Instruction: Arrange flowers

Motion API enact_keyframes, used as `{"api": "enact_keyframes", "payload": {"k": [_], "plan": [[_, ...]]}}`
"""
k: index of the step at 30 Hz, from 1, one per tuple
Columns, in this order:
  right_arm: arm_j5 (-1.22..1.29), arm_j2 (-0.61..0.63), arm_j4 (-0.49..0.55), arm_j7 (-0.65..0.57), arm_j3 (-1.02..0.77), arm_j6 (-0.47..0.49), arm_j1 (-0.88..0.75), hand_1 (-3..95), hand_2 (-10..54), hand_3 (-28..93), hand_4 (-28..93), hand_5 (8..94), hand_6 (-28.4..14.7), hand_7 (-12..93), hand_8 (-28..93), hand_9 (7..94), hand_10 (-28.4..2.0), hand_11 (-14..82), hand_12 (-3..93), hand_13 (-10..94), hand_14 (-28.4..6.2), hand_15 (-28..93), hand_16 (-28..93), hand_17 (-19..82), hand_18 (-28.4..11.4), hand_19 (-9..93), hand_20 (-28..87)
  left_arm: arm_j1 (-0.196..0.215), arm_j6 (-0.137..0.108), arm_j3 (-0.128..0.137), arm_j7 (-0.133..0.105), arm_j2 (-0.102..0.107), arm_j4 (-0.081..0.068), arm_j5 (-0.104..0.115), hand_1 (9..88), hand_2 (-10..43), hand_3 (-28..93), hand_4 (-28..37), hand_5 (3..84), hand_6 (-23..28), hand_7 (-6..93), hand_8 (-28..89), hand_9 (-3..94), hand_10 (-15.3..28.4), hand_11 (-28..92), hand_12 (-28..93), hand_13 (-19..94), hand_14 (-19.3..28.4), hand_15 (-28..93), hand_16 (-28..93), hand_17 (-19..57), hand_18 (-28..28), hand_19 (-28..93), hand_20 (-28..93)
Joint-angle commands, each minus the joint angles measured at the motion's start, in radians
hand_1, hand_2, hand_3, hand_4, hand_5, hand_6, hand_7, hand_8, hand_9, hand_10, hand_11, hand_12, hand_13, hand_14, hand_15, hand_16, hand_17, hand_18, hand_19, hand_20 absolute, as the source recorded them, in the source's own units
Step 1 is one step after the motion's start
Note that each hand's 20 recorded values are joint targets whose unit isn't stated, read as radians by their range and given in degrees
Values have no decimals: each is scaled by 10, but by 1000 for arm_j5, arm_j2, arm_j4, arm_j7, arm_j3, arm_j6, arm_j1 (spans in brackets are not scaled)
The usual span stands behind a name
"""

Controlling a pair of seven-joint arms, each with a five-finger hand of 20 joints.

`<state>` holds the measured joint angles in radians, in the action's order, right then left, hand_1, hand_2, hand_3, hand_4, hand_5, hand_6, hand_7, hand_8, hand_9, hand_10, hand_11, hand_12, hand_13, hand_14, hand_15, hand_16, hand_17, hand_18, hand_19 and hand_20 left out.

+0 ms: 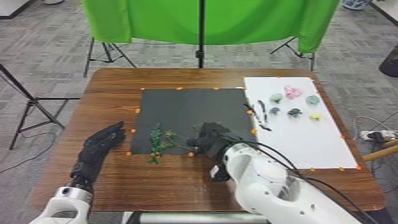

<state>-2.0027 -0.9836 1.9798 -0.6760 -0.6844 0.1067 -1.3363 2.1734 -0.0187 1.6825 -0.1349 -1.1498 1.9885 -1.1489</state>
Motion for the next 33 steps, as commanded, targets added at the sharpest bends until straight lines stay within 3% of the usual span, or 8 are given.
{"api": "enact_keyframes", "payload": {"k": [1,11,18,20,26,29,33], "plan": [[49,-2,18,17,11,22,-29,274,91,562,-107,814,-37,155,-65,916,-137,304,250,937,-54,507,283,684,-96,932,382,13,9,-1,12,-8,-1,-5,295,-37,624,-208,413,28,83,-56,393,116,116,117,306,157,146,30,38,120,10,185],[116,-2,21,13,-51,-12,-52,277,93,555,-105,780,-41,127,-69,912,-138,302,250,937,-56,500,287,680,-97,932,378,16,10,-2,11,-13,-1,-5,295,-38,627,-208,414,29,84,-56,393,115,116,117,305,157,147,29,38,120,10,185],[229,73,151,9,-302,46,-163,276,89,541,-105,785,-39,131,-67,911,-138,302,249,937,-58,498,290,679,-98,932,378,21,7,1,11,-18,2,-5,295,-37,626,-209,415,30,84,-56,393,116,117,117,305,157,146,29,38,120,11,185],[200,111,166,14,-357,8,-165,275,82,536,-101,787,-38,132,-65,910,-139,303,250,937,-58,498,290,679,-99,932,378,24,3,4,11,-17,2,-3,295,-37,626,-209,416,30,83,-56,394,116,118,118,305,157,146,30,38,120,11,184],[-104,194,27,-39,-371,-82,-63,293,-17,588,-97,760,-38,130,-61,899,-136,306,255,937,-57,482,315,665,-106,932,404,17,8,-5,11,-14,1,-6,295,-37,625,-209,416,30,83,-56,394,117,117,117,305,158,145,30,38,120,11,184],[-160,220,-48,-58,-356,-40,-26,304,-75,595,-108,742,-43,122,-59,892,-134,320,259,930,-53,494,323,660,-106,932,421,15,10,-7,12,-13,1,-7,295,-37,626,-208,416,31,83,-56,394,117,117,117,305,157,146,30,38,120,10,184],[-159,215,-138,-78,-315,-8,26,306,-94,592,-123,732,-48,113,-59,884,-137,326,259,924,-52,501,322,654,-104,932,425,19,8,-8,11,-13,2,-7,295,-37,626,-209,416,30,82,-56,394,117,117,117,305,157,146,30,38,120,10,184]]}}
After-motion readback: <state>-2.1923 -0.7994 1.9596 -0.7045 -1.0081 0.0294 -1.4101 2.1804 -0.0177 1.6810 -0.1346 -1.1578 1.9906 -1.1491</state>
